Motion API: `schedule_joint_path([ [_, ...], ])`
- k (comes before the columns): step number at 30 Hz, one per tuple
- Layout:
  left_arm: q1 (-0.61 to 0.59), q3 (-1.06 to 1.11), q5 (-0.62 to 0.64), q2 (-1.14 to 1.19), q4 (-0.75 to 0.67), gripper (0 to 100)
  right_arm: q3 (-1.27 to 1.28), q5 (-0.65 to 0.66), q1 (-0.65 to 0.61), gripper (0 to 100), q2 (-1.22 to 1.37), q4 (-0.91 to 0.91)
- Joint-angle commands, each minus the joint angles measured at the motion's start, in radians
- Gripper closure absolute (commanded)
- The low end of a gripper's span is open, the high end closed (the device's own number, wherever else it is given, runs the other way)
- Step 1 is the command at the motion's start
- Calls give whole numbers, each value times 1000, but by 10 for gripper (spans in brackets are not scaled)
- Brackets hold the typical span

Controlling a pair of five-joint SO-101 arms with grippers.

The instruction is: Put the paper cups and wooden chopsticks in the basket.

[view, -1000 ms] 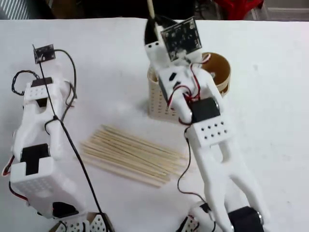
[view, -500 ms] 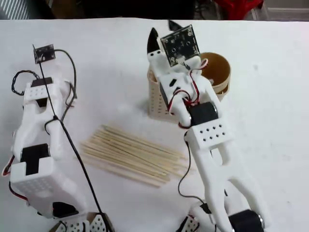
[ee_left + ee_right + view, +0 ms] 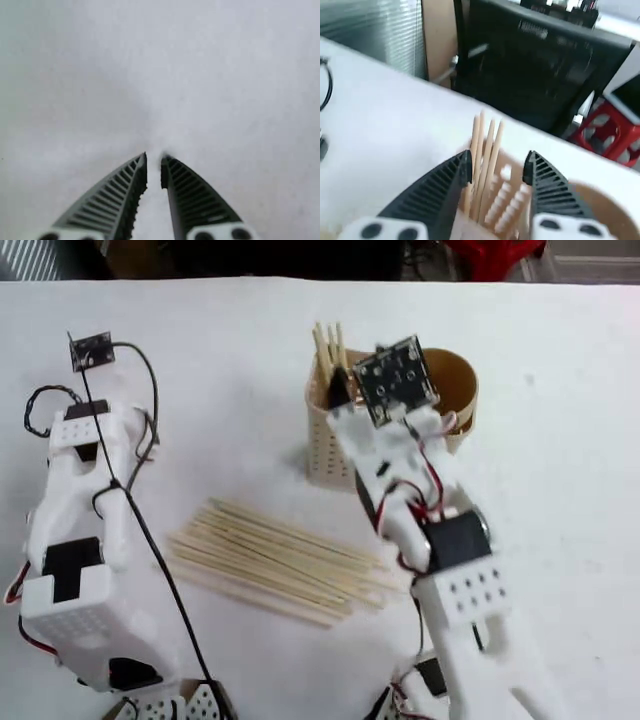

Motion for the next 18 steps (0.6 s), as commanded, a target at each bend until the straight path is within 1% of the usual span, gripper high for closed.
schedule_joint_path([
  [1,-5,-2,5,-5,-15,928,-8,5,-62,819,-110,225],
  [4,-5,-2,5,-5,-17,928,-2,60,-171,820,-113,302],
  [7,-5,-2,5,-5,-17,928,35,118,-306,861,-96,351],
  [9,-7,-2,5,-5,-17,928,72,166,-378,889,-59,352],
  [12,-7,-2,5,-5,-15,928,115,230,-414,892,56,315],
  [18,-7,-2,5,-5,-14,928,126,273,-409,852,407,151],
])
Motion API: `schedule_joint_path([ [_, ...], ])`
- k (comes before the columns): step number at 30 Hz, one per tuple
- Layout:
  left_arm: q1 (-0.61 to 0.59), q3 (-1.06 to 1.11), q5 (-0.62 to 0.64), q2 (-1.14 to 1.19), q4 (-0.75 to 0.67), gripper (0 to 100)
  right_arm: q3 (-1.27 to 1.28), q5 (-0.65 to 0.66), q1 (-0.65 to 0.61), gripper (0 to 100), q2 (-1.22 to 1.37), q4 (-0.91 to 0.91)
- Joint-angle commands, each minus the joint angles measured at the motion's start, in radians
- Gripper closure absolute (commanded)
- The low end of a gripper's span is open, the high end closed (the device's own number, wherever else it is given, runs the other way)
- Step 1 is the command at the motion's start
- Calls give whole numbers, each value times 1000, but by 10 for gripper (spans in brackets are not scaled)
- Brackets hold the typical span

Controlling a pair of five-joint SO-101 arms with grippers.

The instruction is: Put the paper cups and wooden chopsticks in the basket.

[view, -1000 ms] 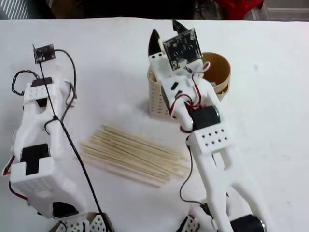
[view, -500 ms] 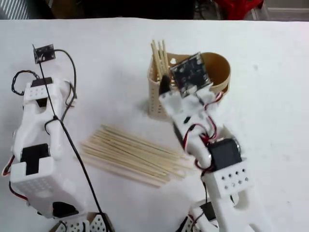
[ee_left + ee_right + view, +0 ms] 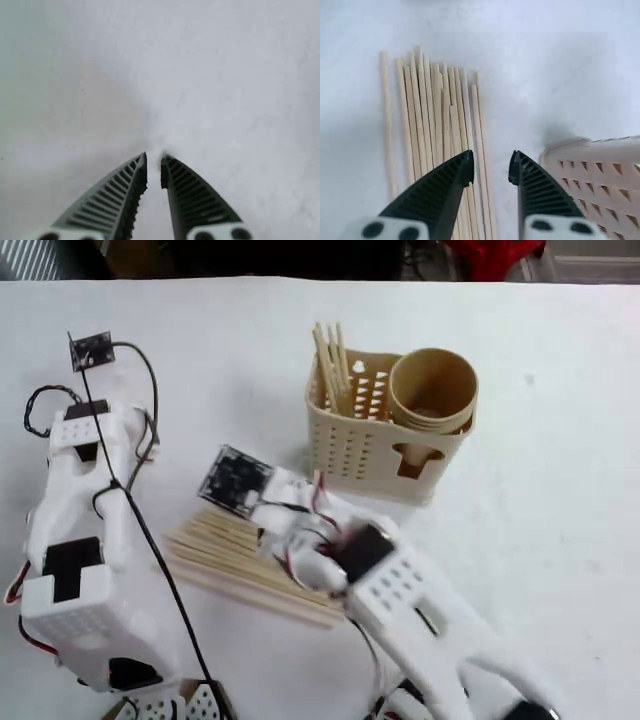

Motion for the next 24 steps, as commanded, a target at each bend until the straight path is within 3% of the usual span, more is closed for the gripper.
schedule_joint_path([
  [1,-7,-2,5,-5,-14,928,-6,46,-1,852,254,-154],
  [10,-7,-2,5,-5,-11,928,-91,57,163,851,536,-318],
  [15,-8,-2,5,-5,-11,928,-101,163,163,853,625,-318],
  [24,-10,-2,5,-7,-9,928,-98,164,168,854,650,-309],
])
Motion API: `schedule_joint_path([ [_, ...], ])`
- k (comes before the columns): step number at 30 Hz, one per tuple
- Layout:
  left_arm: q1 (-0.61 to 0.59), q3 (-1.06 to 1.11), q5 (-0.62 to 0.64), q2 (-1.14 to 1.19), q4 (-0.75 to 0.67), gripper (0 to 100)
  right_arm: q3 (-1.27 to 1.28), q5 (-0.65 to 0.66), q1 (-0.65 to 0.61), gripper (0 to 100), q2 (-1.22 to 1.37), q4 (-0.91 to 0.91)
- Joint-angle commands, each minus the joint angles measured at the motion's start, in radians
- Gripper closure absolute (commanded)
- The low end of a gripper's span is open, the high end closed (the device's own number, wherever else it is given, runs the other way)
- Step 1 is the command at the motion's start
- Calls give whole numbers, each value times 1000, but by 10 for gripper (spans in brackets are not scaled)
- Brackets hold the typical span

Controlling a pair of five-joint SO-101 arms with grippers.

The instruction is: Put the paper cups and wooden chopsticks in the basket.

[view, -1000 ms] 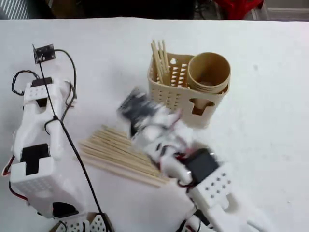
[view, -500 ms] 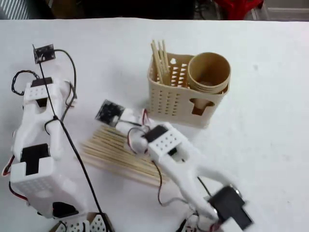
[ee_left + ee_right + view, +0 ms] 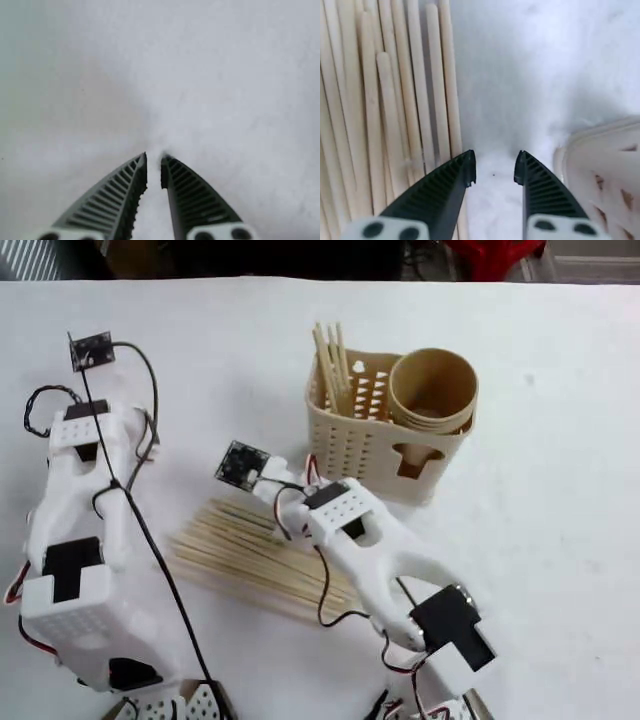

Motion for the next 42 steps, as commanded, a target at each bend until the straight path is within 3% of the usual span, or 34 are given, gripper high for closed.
schedule_joint_path([
  [1,-10,-2,5,-7,-9,928,-18,11,13,852,-12,1],
  [12,-10,-2,5,-7,-9,928,120,17,-56,853,-211,-8],
  [23,-10,-2,5,-7,5,928,51,18,-45,855,-42,-39],
  [32,-10,-2,5,-7,5,928,48,18,-45,981,-36,-39],
  [42,-10,-2,5,-7,3,928,51,-2,-45,982,-185,73],
])
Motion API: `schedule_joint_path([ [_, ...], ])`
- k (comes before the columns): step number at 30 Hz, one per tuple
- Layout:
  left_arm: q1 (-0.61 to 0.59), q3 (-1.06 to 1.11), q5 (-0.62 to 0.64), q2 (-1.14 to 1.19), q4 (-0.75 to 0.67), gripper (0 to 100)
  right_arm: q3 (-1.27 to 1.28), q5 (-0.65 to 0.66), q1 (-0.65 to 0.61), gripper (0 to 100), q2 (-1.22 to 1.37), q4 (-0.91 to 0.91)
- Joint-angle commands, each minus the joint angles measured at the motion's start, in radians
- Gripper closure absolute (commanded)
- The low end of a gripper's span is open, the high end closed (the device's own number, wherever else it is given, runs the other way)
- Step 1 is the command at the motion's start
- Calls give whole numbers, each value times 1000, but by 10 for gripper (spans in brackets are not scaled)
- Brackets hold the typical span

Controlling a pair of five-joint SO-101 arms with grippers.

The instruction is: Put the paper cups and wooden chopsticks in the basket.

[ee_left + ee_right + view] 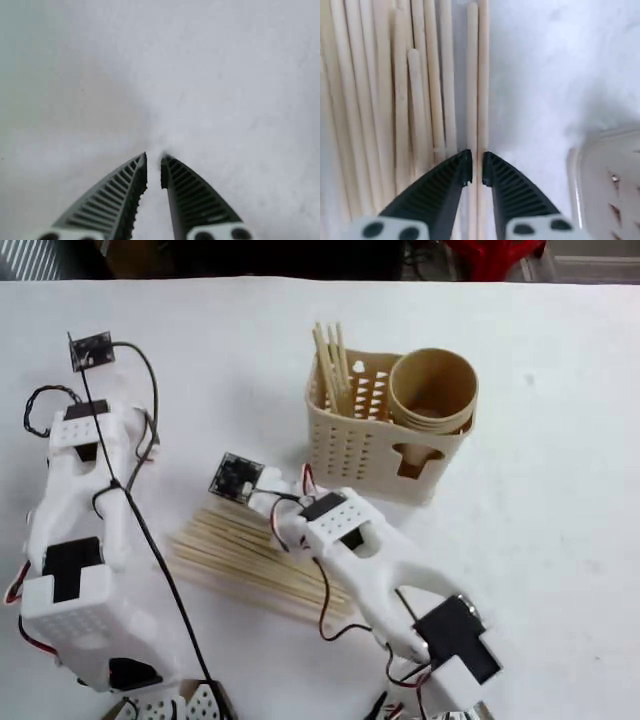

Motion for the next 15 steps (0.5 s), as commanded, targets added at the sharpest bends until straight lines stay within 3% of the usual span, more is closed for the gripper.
schedule_joint_path([
  [1,-10,-2,5,-7,2,928,0,-25,-1,982,-166,87],
  [10,-10,-2,5,-7,-5,928,181,-52,-19,978,-526,94],
  [15,-10,-2,5,-7,0,928,183,-52,-15,977,-479,18],
])
